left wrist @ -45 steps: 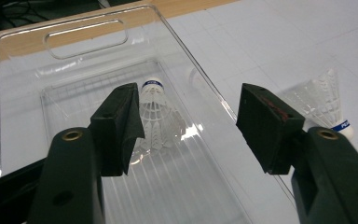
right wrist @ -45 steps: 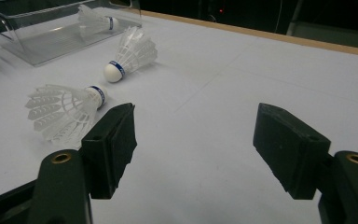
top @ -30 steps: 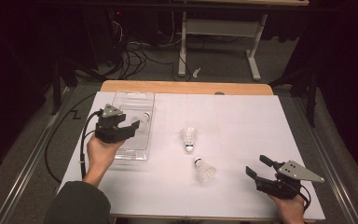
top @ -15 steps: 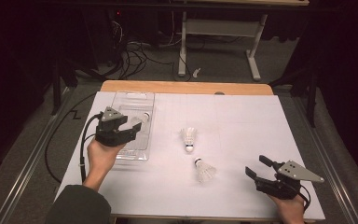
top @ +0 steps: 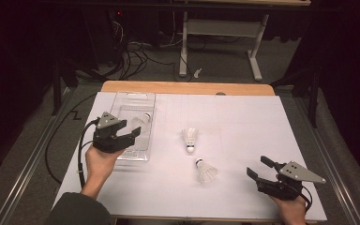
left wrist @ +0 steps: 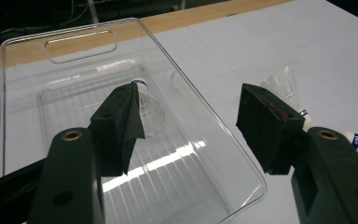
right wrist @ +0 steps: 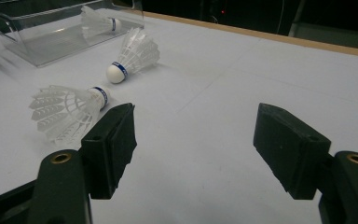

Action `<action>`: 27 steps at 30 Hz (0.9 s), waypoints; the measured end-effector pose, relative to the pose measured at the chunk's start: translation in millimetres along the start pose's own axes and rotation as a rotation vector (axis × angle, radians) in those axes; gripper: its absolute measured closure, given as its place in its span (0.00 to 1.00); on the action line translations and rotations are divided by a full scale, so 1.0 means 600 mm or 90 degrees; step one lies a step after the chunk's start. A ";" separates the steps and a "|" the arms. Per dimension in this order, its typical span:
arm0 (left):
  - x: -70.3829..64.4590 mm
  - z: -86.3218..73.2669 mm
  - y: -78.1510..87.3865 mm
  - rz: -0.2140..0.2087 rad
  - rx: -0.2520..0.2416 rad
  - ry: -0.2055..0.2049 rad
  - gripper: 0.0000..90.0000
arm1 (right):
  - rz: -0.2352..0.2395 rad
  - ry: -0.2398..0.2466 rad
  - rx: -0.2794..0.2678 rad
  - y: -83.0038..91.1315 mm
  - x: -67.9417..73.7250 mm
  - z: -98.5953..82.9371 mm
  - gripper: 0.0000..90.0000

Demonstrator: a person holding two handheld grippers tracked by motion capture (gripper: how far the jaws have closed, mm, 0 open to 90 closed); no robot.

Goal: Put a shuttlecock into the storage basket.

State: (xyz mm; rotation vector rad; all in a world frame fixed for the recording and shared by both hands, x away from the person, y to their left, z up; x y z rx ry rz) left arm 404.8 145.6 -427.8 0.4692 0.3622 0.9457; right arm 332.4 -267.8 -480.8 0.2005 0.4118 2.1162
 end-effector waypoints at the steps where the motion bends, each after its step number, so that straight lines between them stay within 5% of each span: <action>1: -0.001 -0.001 0.000 -0.001 -0.002 0.002 0.45 | 0.000 0.000 0.000 0.000 0.000 0.000 0.33; 27: -0.006 -0.035 0.026 -0.005 -0.016 0.016 0.44 | 0.000 -0.001 0.000 0.000 0.000 0.000 0.33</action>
Point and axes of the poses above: each handheld gripper's, and its own axes: y roughly backward along the jaws, z roughly out of its top, x roughly to its left, the point moved 9 cm from there along -y, roughly forward along the jaws, and after that the axes turned 3 degrees about -z, right-handed, at the moved point
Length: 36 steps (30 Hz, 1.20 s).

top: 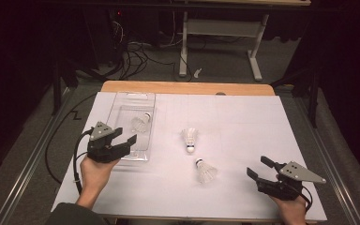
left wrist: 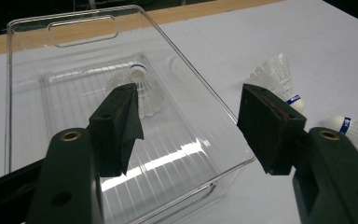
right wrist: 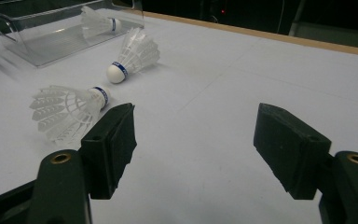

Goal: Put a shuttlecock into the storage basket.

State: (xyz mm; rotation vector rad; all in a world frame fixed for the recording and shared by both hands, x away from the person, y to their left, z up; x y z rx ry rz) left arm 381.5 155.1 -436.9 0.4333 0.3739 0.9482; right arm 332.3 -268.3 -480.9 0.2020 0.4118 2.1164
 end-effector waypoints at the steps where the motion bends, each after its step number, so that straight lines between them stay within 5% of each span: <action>1: -0.001 -0.001 0.000 0.000 -0.002 0.001 0.44 | 0.000 0.001 0.000 0.000 0.000 0.000 0.33; 36: -0.008 -0.030 0.036 0.000 -0.028 0.014 0.42 | -0.001 0.000 -0.002 0.001 0.001 0.001 0.33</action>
Point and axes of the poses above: each handheld gripper's, and its own axes: y roughly backward along the jaws, z roughly out of its top, x roughly to its left, the point moved 9 cm from there along -y, roughly forward along the jaws, and after that the axes turned 3 degrees about -z, right-handed, at the moved point
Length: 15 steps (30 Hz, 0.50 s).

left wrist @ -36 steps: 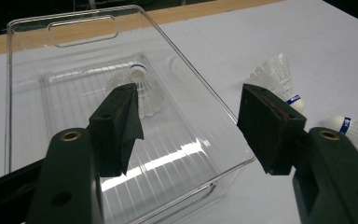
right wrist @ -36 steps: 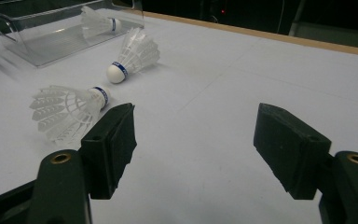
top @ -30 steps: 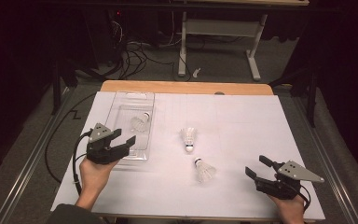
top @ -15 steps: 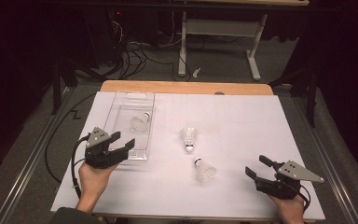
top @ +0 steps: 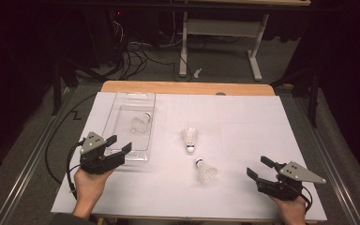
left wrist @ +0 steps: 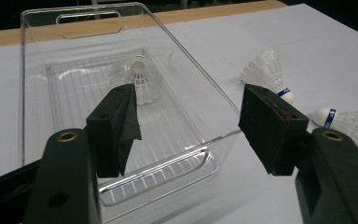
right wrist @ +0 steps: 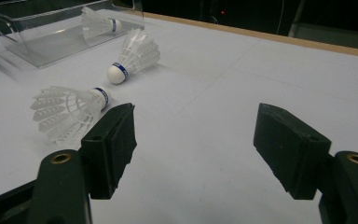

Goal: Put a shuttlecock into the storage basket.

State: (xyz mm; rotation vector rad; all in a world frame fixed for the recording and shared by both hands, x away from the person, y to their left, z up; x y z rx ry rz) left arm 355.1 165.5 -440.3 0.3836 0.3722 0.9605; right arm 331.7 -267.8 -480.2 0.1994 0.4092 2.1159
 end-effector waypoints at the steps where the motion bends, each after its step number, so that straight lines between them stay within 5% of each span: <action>1: -0.001 -0.001 0.002 0.000 -0.002 -0.001 0.42 | 0.000 0.000 0.000 0.000 0.000 0.000 0.33; 15: -0.009 -0.009 0.009 -0.001 -0.013 -0.011 0.41 | -0.004 -0.003 0.000 0.000 -0.001 0.000 0.33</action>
Point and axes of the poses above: each handheld gripper's, and its own axes: y roughly backward along the jaws, z roughly out of its top, x roughly to its left, the point moved 9 cm from there along -y, roughly forward along the jaws, and after that the axes turned 3 degrees about -z, right-handed, at the moved point
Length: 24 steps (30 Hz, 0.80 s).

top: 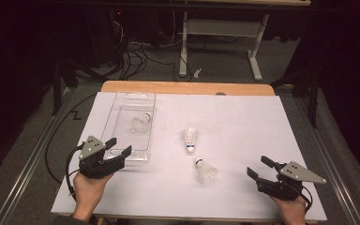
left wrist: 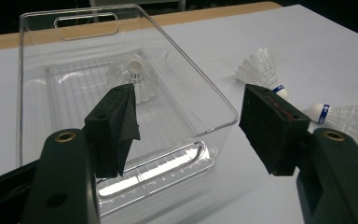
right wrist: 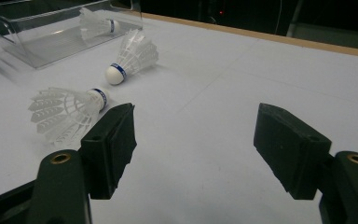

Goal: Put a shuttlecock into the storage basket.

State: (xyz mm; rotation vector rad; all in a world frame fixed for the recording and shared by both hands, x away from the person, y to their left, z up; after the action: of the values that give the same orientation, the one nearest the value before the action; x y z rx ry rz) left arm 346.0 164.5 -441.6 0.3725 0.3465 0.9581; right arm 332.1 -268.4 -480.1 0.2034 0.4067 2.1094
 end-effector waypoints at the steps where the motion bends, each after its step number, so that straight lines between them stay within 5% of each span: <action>1: -0.001 0.000 0.001 0.000 -0.002 0.000 0.41 | -0.001 -0.001 0.000 0.000 0.000 0.000 0.33; 24: -0.006 -0.027 0.004 -0.012 -0.005 0.008 0.40 | 0.000 -0.001 0.003 -0.002 0.001 0.000 0.33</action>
State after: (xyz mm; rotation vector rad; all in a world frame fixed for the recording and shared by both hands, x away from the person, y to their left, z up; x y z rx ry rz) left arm 335.3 165.1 -454.4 0.3552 0.3566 0.9434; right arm 332.4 -267.2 -480.4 0.2078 0.4103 2.1090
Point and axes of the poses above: each handheld gripper's, and its own axes: y roughly backward along the jaws, z roughly out of its top, x roughly to its left, the point moved 9 cm from there along -y, roughly forward along the jaws, and after that the axes turned 3 degrees about -z, right-handed, at the moved point
